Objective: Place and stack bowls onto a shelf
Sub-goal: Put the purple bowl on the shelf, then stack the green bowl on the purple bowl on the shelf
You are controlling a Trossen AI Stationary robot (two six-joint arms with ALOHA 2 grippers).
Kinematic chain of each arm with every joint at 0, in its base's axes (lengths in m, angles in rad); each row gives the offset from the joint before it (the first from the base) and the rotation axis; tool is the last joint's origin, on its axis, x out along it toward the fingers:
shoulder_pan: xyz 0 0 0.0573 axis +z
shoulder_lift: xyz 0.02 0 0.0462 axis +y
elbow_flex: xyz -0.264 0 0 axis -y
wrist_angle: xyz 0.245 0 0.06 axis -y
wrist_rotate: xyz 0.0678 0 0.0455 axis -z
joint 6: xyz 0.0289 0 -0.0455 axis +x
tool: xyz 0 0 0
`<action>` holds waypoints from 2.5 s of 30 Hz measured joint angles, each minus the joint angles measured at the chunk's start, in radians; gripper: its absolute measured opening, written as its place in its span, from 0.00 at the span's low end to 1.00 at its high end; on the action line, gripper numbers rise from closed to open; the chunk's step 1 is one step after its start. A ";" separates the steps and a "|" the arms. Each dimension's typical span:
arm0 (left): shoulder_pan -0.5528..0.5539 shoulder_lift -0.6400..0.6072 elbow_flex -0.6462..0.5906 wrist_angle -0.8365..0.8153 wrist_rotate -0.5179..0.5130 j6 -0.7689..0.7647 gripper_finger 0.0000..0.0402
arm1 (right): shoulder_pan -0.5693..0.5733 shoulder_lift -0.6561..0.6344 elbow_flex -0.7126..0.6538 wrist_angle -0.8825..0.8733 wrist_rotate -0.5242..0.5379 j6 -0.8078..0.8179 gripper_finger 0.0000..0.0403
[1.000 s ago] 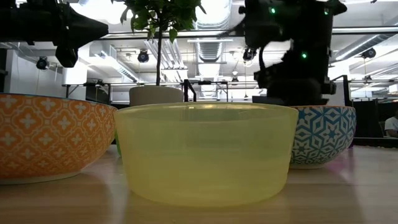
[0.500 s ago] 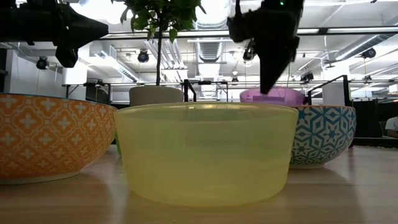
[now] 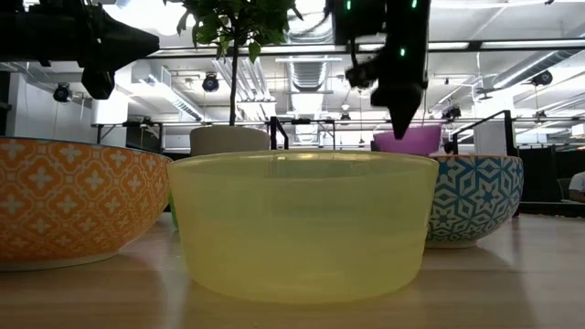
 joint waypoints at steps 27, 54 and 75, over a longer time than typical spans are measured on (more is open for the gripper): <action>0.000 0.000 0.000 0.001 0.000 -0.003 0.09 | -0.351 -0.078 -0.286 0.329 -0.145 -0.228 0.15; 0.000 0.000 0.000 0.008 0.000 0.003 0.09 | 0.042 -0.386 -0.222 0.536 -0.376 -0.121 0.41; 0.000 -0.001 0.000 0.017 0.000 0.054 0.09 | 0.285 0.128 0.070 0.724 -0.377 -0.539 0.41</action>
